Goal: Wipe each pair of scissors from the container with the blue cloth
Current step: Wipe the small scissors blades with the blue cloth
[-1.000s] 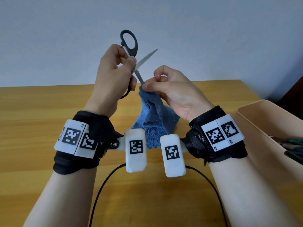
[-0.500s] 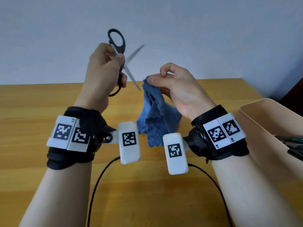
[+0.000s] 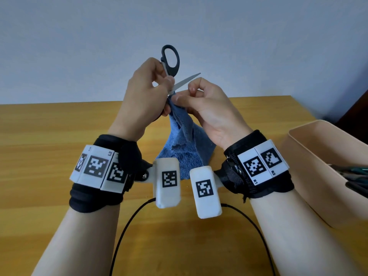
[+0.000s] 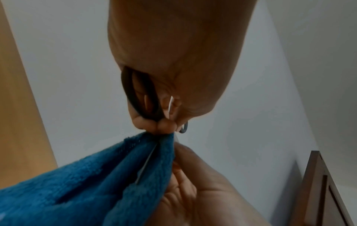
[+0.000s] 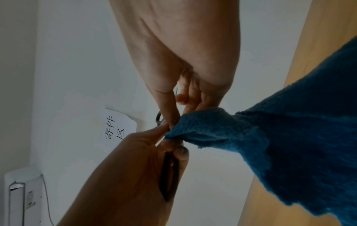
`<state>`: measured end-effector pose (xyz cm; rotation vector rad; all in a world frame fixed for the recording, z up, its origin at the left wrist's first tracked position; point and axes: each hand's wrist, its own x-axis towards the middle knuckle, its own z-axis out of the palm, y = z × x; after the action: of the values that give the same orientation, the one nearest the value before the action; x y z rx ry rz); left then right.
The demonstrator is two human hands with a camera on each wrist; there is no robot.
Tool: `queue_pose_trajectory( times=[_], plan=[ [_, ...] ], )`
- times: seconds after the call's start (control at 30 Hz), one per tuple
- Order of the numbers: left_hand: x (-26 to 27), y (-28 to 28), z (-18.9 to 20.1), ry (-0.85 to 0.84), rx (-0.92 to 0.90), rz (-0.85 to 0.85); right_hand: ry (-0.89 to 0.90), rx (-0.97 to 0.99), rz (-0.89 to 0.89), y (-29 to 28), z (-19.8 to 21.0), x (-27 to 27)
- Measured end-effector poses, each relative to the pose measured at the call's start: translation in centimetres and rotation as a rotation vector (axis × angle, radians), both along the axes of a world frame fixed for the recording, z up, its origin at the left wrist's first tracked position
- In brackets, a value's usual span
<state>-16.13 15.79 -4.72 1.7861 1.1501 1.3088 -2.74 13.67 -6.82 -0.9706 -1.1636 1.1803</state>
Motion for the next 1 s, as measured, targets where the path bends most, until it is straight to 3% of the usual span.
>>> queue_pose_trajectory(
  times=[0.4, 1.0],
  plan=[
    [-0.3, 0.3, 0.2, -0.182, -0.023, 0.109, -0.132, -0.033, 0.039, 0.0, 0.4, 1.1],
    [-0.4, 0.5, 0.1, -0.221, -0.024, 0.156, -0.291, -0.065, 0.057, -0.4, 1.2, 2.3]
  ],
)
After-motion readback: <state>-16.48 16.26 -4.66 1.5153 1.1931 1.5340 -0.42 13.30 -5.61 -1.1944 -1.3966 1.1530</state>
